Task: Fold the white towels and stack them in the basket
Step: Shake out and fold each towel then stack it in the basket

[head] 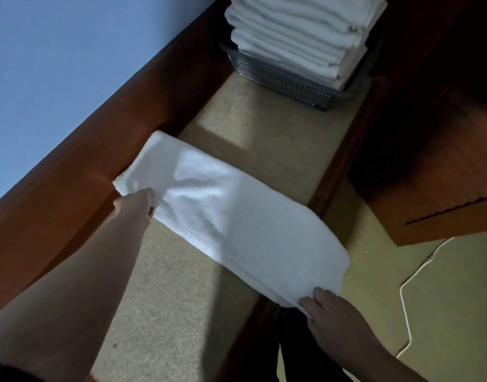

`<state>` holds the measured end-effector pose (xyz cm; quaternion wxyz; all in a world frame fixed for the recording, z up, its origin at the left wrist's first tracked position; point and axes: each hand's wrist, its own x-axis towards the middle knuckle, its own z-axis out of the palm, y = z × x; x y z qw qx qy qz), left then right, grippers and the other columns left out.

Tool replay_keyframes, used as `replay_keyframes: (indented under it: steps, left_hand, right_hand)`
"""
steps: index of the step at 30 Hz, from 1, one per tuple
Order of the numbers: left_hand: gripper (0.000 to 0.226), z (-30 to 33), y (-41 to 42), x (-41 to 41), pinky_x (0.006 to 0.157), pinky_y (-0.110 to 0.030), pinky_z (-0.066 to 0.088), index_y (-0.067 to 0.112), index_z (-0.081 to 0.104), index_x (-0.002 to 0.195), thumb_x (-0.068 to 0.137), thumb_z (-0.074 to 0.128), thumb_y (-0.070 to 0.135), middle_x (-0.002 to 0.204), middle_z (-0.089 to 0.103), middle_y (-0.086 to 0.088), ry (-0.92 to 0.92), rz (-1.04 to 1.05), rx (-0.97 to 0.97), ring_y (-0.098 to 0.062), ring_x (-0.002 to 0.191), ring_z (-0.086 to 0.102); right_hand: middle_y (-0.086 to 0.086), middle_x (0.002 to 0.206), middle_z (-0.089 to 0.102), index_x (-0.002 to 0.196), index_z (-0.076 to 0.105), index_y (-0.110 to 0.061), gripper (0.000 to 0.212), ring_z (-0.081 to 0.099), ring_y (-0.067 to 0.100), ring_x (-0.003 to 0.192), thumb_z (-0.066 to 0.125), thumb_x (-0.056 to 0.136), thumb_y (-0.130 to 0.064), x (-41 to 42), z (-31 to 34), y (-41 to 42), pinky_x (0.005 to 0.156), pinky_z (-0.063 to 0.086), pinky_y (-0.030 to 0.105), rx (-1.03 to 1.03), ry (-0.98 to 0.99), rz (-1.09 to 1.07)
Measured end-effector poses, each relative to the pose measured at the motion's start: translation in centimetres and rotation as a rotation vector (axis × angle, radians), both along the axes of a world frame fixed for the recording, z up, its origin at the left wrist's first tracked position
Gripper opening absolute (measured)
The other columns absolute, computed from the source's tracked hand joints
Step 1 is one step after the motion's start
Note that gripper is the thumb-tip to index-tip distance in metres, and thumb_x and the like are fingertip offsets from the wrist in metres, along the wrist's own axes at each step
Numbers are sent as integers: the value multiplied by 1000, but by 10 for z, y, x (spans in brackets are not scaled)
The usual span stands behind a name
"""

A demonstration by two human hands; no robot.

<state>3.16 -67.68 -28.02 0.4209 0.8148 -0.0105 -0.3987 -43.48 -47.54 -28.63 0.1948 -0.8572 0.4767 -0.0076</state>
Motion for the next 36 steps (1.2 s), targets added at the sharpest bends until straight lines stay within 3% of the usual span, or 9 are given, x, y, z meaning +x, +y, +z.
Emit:
replay_keyframes:
  steps: [2,6,9,13,15,18,22,28,36]
  left_hand:
    - [37,-11,-8,8,61,-25,44,18,56,112,80,72,12,106,64,-14,16,54,-30,-13,72,51]
    - [62,-19,0,2,52,-24,46,13,55,129,70,71,12,111,67,-11,21,117,-98,-12,70,55]
    - [69,-21,30,-36,69,-32,59,16,56,126,69,88,37,108,65,-6,154,133,-62,-18,92,65]
    - [19,-6,86,-128,49,-23,35,7,58,87,85,75,15,65,49,-5,173,-115,-9,-13,51,46]
    - [21,-8,109,-164,40,-19,26,9,55,72,88,69,7,56,41,-5,187,-186,9,-11,37,33]
    - [30,-18,132,-199,43,-26,34,10,58,68,93,71,22,57,48,-4,100,-161,70,-17,45,40]
    - [31,-30,143,-227,75,-50,62,18,61,98,92,63,48,89,68,-7,-48,44,133,-29,79,67]
    - [51,-15,142,-295,62,-33,51,18,48,112,89,70,58,102,61,-1,-99,62,284,-21,87,64]
    - [35,-17,150,-300,60,-32,43,16,55,106,95,69,45,92,63,3,-98,85,291,-13,78,58]
  right_hand:
    - [-4,85,52,99,68,-25,32,56,14,66,82,70,-21,0,-1,5,48,49,29,8,5,-11]
    - [-8,88,49,104,66,-29,21,57,12,69,67,85,-37,-6,-2,8,51,44,25,24,16,60]
    - [-11,99,56,115,68,-30,29,59,8,84,56,96,-48,-12,10,-16,62,47,21,121,-8,-28]
    - [-10,116,50,127,59,-31,29,53,10,104,53,101,-41,-15,32,-82,80,51,27,135,-25,-202]
    - [-7,119,46,129,57,-28,31,49,13,111,55,99,-35,-13,40,-116,85,49,31,135,-30,-208]
    - [-2,131,48,137,55,-27,40,46,19,123,58,97,-30,-6,37,-157,97,47,37,124,-34,-56]
    - [1,170,24,158,36,-33,57,20,23,157,49,103,-38,10,18,-193,123,26,41,141,134,360]
    - [6,175,6,163,24,-27,55,1,26,161,32,110,-40,28,13,-215,130,3,50,113,251,612]
    - [6,170,-31,165,-14,-33,68,-25,38,156,17,108,-56,159,-31,-235,125,-8,62,42,336,761]
